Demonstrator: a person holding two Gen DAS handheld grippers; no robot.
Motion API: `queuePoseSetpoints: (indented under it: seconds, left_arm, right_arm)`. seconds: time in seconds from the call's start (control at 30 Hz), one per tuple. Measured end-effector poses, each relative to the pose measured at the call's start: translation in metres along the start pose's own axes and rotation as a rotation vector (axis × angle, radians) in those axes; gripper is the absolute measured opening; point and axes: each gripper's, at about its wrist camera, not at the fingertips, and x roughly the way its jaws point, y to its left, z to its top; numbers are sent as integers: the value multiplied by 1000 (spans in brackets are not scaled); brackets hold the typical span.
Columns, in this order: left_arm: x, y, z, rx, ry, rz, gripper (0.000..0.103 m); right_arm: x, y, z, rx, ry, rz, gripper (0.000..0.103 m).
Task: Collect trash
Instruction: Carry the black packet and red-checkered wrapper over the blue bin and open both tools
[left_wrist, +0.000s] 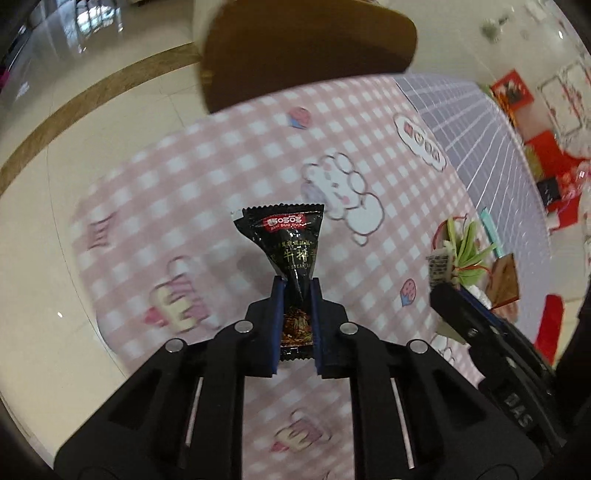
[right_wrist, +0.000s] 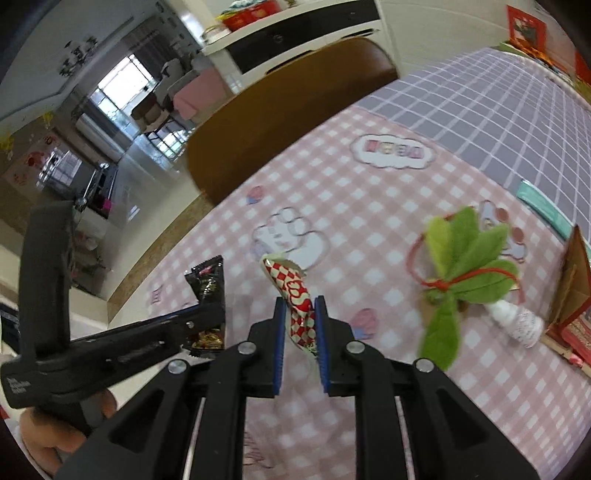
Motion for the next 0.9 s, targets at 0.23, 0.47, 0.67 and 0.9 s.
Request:
queuePoseSetpoints:
  seconds: [0.23,0.47,0.67,0.9]
  left_arm:
    - [-46,78,-30,-108,-23,23,13]
    - [-84,170,-74,-227,-4,68,13]
    - [-100,229,-103,-299,33,75,13]
    - [-112,268,-115,-347,60,72,14]
  right_arm:
    - [11,87,-18,-117,40,85,15]
    - [31,180,-58,-229,121,168,15]
    - [43,234,-91,-275,180,196,15]
    - [45,276,-115,-303,207,194,15]
